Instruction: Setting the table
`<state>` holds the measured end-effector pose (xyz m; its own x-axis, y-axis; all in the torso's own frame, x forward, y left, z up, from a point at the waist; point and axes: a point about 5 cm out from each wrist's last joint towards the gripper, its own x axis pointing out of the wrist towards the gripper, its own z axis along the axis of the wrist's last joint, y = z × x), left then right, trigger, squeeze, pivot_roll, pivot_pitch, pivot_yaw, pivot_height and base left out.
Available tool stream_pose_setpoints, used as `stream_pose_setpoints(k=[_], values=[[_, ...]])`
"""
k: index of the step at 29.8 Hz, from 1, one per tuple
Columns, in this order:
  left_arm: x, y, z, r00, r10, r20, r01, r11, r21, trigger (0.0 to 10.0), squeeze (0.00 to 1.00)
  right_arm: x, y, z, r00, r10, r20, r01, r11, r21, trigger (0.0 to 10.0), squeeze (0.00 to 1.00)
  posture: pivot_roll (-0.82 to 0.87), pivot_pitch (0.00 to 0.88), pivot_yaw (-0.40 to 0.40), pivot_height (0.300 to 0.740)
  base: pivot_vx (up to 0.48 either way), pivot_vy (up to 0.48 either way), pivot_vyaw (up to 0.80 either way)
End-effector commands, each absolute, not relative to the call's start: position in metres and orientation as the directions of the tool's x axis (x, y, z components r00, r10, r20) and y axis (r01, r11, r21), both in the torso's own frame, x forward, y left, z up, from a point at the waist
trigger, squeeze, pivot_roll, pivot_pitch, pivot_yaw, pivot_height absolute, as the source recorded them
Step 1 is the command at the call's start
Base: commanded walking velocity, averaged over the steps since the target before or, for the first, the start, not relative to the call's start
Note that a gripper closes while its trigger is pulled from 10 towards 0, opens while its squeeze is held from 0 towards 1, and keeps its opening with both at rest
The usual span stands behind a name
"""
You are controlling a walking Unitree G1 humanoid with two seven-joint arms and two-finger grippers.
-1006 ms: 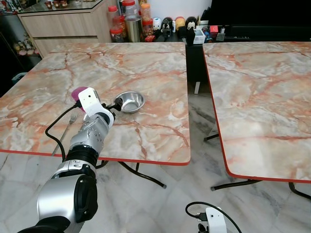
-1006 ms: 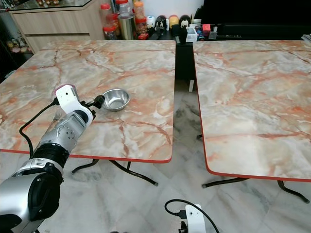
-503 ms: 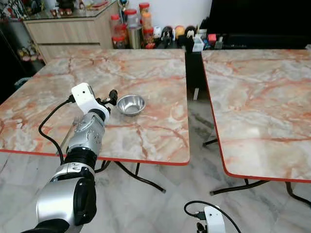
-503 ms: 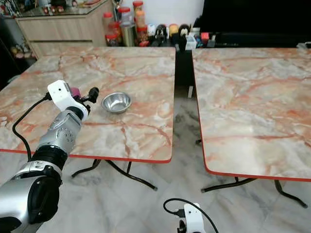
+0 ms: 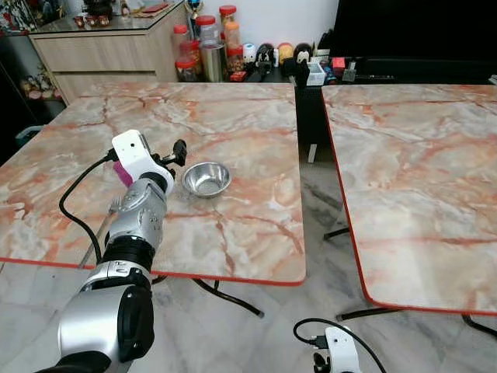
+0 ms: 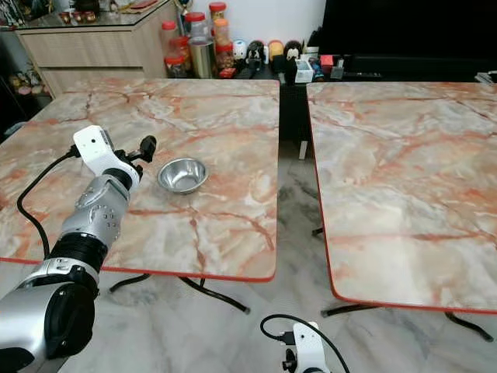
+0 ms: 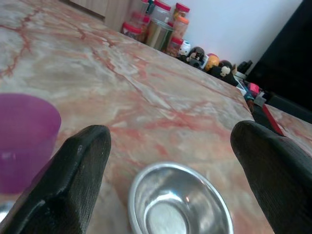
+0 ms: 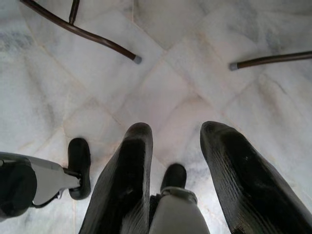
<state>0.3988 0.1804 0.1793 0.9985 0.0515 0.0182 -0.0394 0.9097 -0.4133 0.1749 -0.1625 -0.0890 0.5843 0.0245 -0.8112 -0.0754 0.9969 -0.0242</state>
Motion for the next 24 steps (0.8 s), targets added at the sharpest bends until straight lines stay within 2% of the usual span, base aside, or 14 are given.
stream_pose_setpoints(k=[1,20,24], values=[[0.3994,0.1841,0.1857,0.997,0.058,0.048,-0.035,0.919,-0.392,10.0,0.00,0.1749,-0.1608,-0.0893,0.579,0.029,-0.815,-0.066,0.998,-0.011,10.0,0.00,0.00,0.000,0.047,0.719,0.356,0.000,0.00],[0.3995,0.1852,0.1890,0.996,0.058,0.064,-0.029,0.922,-0.386,10.0,0.00,0.1737,-0.1598,-0.0900,0.574,0.037,-0.818,-0.076,0.997,-0.008,10.0,0.00,0.00,0.000,0.044,0.719,0.359,0.000,0.00],[0.3990,0.1828,0.1920,0.996,0.042,0.074,-0.011,0.926,-0.376,10.0,0.00,0.1723,-0.1584,-0.0906,0.570,0.042,-0.820,-0.079,0.997,-0.004,10.0,0.00,0.01,0.000,0.044,0.719,0.000,0.000,0.00]])
